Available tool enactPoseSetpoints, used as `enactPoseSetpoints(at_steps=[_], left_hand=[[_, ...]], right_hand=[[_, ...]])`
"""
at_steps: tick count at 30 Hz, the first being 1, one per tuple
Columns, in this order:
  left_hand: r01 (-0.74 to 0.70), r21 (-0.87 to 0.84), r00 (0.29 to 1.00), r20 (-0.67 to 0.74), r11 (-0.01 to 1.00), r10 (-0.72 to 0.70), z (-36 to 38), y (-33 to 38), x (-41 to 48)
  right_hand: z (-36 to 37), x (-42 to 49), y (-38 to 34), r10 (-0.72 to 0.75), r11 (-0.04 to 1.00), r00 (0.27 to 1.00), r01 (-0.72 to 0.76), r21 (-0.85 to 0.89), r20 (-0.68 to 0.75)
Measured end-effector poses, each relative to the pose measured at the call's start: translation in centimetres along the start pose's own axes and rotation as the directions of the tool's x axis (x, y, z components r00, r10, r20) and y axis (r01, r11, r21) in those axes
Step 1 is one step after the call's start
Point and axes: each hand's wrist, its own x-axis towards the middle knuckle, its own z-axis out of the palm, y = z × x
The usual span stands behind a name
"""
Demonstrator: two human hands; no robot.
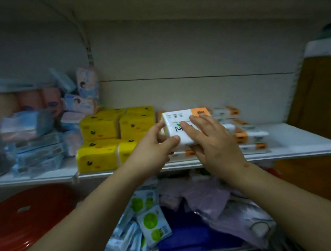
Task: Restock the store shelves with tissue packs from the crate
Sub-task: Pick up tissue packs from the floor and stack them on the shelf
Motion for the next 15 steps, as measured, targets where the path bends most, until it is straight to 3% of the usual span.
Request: enactPoseSetpoints(at_steps=[3,6,9,11,15], left_hand=[[-0.134,0.375,0.989,0.105,0.917,0.102,3.8,0.4,3.2],[-0.309,0.742,0.951,0.249,0.594,0.184,6.8,1.0,6.4],[-0.380,0.847,0.924,0.365,0.371,0.112,9.7,1.1,8.9],[-0.393,0.883,0.918,0.392,0.257,0.057,11.2,0.5,10.3],[-0.377,0.911,0.923,0.384,0.164,-0.010,12.2,-0.7,12.1]], right_hand=[[-2.0,-1.6,6.0,0.121,0.991,0.993,-0.120,-0.067,0.006],[-3.8,-3.0,13.1,0.346,0.934,0.937,-0.340,-0.108,0.041],[-3.6,-4.2,18.3,0.526,0.848,0.829,-0.495,-0.191,0.189],[-2.7,-4.3,20.1,0.535,0.844,0.792,-0.495,-0.205,0.293],[-0.4,-2.9,22.2,0.476,0.877,0.749,-0.438,-0.195,0.461]])
